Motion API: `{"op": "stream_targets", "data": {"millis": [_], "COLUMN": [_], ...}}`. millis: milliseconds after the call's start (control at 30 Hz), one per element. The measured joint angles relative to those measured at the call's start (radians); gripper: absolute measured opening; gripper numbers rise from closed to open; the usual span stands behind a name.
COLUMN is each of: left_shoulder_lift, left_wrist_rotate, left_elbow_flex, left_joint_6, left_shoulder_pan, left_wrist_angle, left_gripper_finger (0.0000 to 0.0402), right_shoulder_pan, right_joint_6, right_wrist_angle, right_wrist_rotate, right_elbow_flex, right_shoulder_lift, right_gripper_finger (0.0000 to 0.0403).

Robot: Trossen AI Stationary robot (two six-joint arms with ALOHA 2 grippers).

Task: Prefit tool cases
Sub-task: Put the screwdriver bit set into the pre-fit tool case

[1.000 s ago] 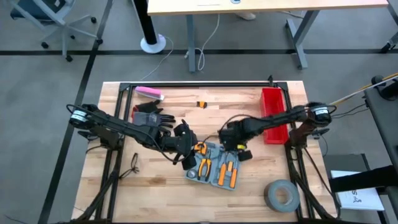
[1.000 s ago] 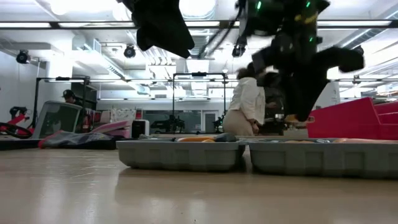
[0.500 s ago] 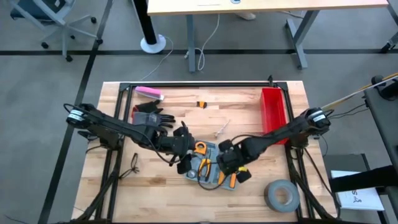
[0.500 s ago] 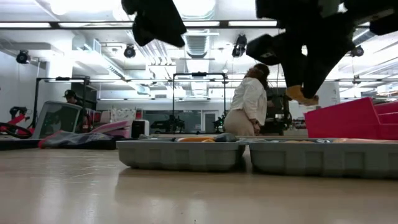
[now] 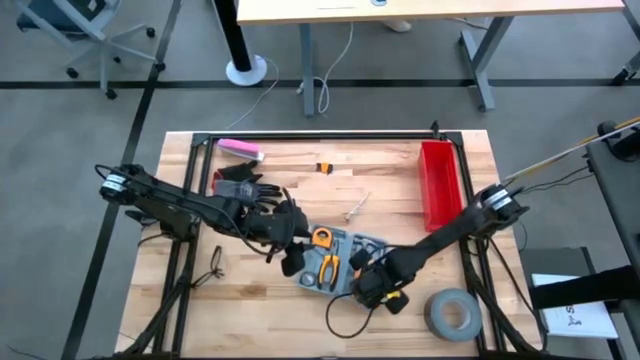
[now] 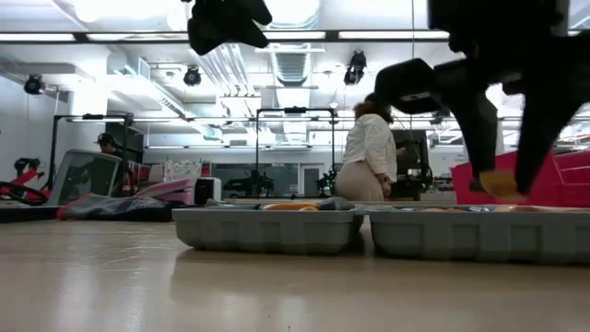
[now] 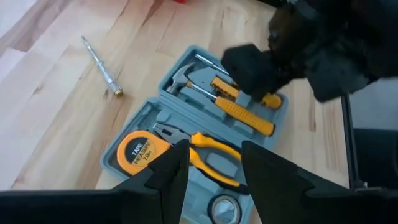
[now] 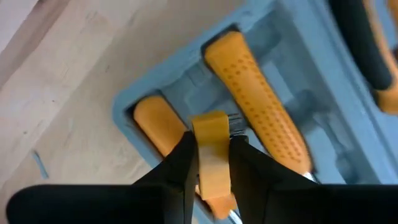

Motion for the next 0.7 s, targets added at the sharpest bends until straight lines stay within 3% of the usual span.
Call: {"op": "stream_targets", "data": {"millis": [200,467,700], "left_shoulder_lift": [0.0,0.0,-0.002], "left_wrist_rotate": [-0.008,-0.008,-0.008], "left_elbow_flex": [0.0,0.0,0.0], "left_joint_6": [-0.05,-0.054,-0.082], "left_shoulder_pan": [-0.001,-0.001,-0.002], "left_wrist_angle": [0.005,0.045,0.044], "left_gripper_finger": [0.0153,0.0153,0.0153], "right_shoulder_pan": [0.009,0.023,0.015], "right_joint_6": [-0.058,-0.149,-0.09], "right_wrist_angle": [0.025,0.033,0.014], "right_wrist_rotate": [-0.014,-0.041,-0.006], "right_elbow_flex": [0.0,0.005,0.005], "right_shoulder_lift": [0.025,0.027,0.004], "right_gripper_finger": [0.0076,0.006,0.0058]}}
